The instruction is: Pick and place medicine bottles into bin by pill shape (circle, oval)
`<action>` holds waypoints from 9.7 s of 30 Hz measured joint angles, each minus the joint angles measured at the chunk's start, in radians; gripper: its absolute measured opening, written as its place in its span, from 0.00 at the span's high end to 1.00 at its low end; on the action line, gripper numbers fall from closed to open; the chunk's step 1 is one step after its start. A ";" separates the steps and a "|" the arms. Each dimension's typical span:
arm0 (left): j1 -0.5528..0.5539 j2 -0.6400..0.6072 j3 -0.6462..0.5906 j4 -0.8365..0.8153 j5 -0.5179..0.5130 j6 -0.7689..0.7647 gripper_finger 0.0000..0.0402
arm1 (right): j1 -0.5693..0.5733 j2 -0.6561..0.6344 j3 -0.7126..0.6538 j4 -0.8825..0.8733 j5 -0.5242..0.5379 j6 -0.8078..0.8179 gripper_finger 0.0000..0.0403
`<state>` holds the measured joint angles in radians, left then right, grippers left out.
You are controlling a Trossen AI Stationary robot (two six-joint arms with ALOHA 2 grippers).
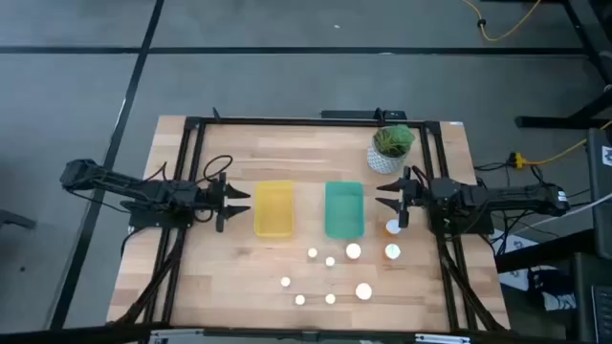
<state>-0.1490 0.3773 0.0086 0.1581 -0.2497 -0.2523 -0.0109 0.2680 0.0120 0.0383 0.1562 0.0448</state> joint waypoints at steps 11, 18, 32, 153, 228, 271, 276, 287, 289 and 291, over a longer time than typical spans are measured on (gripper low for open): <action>0.000 0.000 0.000 0.000 0.000 0.000 0.55 | 0.000 0.000 0.000 0.000 0.000 0.000 0.59; 0.000 0.000 0.000 0.000 0.000 0.000 0.55 | 0.000 0.000 0.000 0.000 0.000 0.000 0.59; 0.000 0.000 0.000 0.000 0.000 0.000 0.55 | 0.000 0.000 0.000 0.000 0.000 0.000 0.59; 0.013 0.555 0.348 0.340 -0.132 0.152 0.55 | 0.000 0.000 0.000 0.226 0.270 0.129 0.59; 0.232 1.119 1.202 -0.370 0.250 0.123 0.55 | 0.000 0.066 0.408 -0.500 -0.010 0.404 0.59; -0.061 1.076 1.251 -0.382 -0.196 -0.053 0.55 | 0.000 0.265 0.681 -1.184 0.058 0.627 0.59; -0.127 1.076 1.250 -0.382 -0.195 -0.052 0.55 | 0.000 0.266 0.681 -1.193 -0.010 0.674 0.59; -0.203 1.076 1.250 -0.384 -0.221 -0.052 0.55 | 0.121 0.353 0.681 -1.003 -0.230 0.737 0.59; -0.206 1.076 1.250 -0.394 -0.221 -0.052 0.55 | 0.163 0.381 0.681 -0.983 -0.233 0.751 0.59; -0.206 1.076 1.250 -0.413 -0.221 -0.051 0.55 | 0.206 0.414 0.681 -0.982 -0.232 0.780 0.59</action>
<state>-0.3546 1.4528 1.2587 -0.2545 -0.4709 -0.3035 0.1954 0.6822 0.6930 -0.9440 -0.0760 0.8249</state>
